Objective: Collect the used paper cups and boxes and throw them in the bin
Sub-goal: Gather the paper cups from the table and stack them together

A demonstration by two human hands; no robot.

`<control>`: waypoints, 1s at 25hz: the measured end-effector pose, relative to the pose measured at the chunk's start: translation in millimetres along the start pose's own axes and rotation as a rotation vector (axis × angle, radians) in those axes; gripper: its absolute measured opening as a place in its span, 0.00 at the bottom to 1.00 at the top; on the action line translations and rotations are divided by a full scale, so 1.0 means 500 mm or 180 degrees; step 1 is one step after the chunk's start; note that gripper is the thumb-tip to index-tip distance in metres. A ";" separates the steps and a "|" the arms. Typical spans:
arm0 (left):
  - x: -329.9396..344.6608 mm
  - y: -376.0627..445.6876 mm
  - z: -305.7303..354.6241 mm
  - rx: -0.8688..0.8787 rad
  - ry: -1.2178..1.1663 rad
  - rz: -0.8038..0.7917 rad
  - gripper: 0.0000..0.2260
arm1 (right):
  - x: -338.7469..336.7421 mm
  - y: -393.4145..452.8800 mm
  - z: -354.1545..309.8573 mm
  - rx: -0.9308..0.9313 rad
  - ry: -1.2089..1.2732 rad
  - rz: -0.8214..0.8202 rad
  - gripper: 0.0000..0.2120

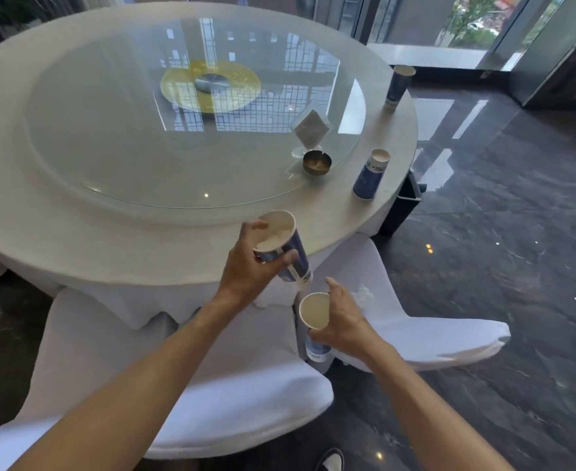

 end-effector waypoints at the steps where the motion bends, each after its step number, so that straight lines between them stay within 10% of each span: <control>1: 0.025 -0.007 0.024 -0.0013 -0.0057 -0.0039 0.32 | -0.014 -0.010 0.027 0.0029 0.0109 0.0001 0.58; 20: 0.309 0.000 0.237 0.0131 -0.0124 -0.0266 0.40 | -0.242 -0.035 0.192 -0.0538 0.1633 0.0360 0.52; 25: 0.396 0.090 0.188 -0.0060 -0.0033 -0.0727 0.44 | -0.332 0.037 0.235 -0.0364 0.1896 0.0782 0.68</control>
Point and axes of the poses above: each hand's wrist, its own y-axis towards the middle knuckle, its own x-axis out of the palm, z = x × y, the point moved 8 cm from there along y, towards the middle knuckle, and after that the axes turned 3 degrees about -y, right-handed, at the moved point
